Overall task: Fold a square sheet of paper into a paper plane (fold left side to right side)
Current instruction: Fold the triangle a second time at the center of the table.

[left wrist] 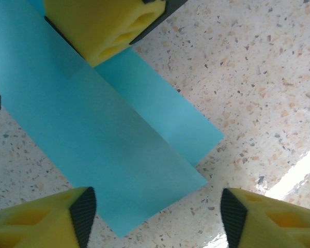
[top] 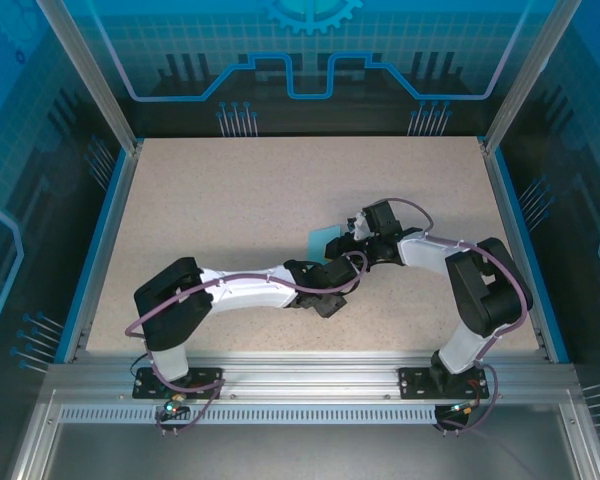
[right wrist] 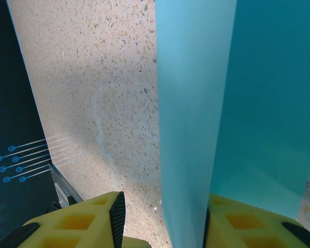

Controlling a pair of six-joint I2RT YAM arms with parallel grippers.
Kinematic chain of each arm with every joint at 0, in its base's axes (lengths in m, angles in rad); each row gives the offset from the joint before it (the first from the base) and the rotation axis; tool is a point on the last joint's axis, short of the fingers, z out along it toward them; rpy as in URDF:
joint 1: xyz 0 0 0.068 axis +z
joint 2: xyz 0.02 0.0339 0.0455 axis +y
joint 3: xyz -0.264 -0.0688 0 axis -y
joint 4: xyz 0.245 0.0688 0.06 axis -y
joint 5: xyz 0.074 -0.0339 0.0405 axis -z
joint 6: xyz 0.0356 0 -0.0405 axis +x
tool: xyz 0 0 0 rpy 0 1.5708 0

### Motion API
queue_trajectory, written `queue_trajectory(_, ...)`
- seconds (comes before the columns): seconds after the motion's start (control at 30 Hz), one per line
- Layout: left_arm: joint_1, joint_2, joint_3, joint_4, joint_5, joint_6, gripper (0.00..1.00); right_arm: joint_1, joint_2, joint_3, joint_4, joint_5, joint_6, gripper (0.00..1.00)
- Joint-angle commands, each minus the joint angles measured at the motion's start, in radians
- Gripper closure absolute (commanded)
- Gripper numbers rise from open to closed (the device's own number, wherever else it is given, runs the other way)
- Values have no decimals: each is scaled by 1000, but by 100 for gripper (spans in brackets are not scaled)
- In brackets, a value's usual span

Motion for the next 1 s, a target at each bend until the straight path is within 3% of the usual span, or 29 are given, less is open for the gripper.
queue_trajectory(0.0, 1, -20, 5, 4, -24, -2, 40, -11, 12, 9, 6, -15, 7, 58)
queue_trajectory(0.4, 42, -76, -29, 45, 38, -37, 86, -10, 8, 10, -25, 1, -13, 58)
queue_trajectory(0.67, 87, -115, -71, 86, 138, -65, 98, -10, 10, 16, -37, 4, -26, 58)
queue_trajectory(0.83, 137, -141, -111, 134, 281, -88, 99, -18, -28, 15, -2, 19, -29, 57)
queue_trajectory(0.97, 187, -160, -145, 181, 382, -118, 99, -39, -78, -14, 53, 30, -15, 49)
